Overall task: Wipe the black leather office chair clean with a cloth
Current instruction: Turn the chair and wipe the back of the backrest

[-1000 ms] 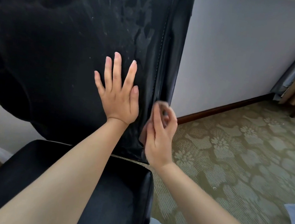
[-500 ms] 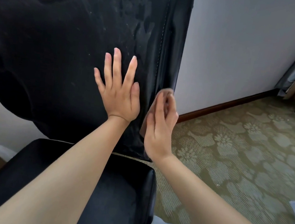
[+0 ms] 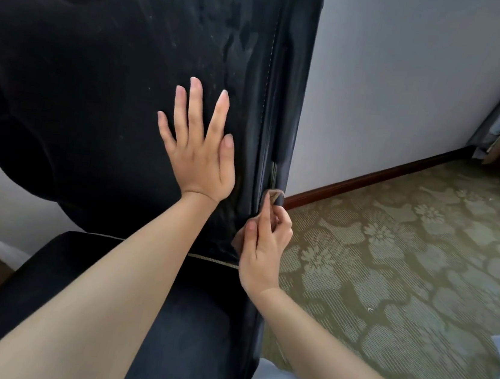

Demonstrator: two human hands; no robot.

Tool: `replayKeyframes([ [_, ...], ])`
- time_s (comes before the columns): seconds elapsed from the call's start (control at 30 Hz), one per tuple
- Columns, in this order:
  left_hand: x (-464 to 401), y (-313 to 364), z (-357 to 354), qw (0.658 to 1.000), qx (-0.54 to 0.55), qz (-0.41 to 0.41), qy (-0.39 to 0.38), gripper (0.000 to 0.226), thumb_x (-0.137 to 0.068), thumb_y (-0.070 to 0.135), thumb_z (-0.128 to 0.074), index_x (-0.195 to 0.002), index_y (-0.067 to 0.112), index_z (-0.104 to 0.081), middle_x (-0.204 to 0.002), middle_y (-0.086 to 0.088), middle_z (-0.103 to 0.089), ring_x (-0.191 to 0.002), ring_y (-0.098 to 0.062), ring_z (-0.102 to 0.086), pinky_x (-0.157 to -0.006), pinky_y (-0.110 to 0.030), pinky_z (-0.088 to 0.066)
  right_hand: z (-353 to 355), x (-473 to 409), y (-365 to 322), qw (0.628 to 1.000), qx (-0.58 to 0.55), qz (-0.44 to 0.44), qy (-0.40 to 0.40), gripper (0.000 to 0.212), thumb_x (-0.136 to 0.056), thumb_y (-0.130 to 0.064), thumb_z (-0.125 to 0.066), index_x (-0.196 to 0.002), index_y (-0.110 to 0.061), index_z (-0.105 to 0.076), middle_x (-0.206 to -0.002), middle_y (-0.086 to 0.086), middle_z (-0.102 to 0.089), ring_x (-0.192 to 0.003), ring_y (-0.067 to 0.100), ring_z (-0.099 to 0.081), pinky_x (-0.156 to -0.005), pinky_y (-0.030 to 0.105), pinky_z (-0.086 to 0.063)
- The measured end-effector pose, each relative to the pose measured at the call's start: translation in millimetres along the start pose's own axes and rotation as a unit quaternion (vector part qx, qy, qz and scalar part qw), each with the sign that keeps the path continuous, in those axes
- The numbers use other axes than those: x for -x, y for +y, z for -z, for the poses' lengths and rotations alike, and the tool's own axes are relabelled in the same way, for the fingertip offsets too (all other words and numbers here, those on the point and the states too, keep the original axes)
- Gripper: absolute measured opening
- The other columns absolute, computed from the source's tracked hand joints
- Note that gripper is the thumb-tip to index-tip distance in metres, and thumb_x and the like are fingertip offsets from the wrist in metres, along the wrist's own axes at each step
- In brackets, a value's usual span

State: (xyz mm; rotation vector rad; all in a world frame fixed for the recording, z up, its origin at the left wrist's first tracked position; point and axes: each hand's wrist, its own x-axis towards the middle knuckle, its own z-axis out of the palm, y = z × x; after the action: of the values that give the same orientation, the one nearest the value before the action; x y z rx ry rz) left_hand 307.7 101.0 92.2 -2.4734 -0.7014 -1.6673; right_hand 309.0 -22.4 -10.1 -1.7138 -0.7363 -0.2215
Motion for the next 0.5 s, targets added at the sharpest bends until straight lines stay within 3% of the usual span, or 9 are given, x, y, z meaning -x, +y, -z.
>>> replayKeyframes([
  [0.2,-0.1,1.1,0.1,1.000,0.005,0.002,0.004,0.055,-0.100,0.041,-0.001,-0.147,0.023,-0.022,-0.152,-0.021,-0.029,-0.142,-0.035,-0.019,-0.114,-0.057,-0.010,4.1,-39.5,-34.0,0.995,0.004,0.071,0.076,0.045,-0.096,-0.028,-0.039,-0.141,-0.030,-0.038,-0.133,0.003,-0.032,-0.116,0.013,-0.027,-0.104,0.009,-0.017],
  [0.3,1.1,1.5,0.7,1.000,0.003,-0.006,0.007,0.054,-0.100,0.040,-0.002,-0.146,0.022,-0.023,-0.151,-0.022,-0.030,-0.142,-0.035,-0.019,-0.114,-0.057,-0.010,6.7,-30.5,-19.1,0.995,0.025,0.085,0.046,0.045,-0.097,-0.029,-0.037,-0.142,-0.029,-0.033,-0.127,0.002,-0.035,-0.112,0.012,-0.028,-0.103,0.008,-0.017],
  [0.5,-0.9,0.3,-2.5,1.000,-0.001,0.002,0.004,0.056,-0.099,0.043,0.002,-0.146,0.023,-0.022,-0.152,-0.022,-0.030,-0.142,-0.034,-0.019,-0.115,-0.054,-0.008,13.2,14.3,28.8,0.997,0.024,-0.017,-0.068,0.042,-0.099,-0.028,-0.034,-0.141,-0.029,-0.031,-0.114,0.000,-0.040,-0.104,0.015,-0.032,-0.094,0.002,-0.019],
])
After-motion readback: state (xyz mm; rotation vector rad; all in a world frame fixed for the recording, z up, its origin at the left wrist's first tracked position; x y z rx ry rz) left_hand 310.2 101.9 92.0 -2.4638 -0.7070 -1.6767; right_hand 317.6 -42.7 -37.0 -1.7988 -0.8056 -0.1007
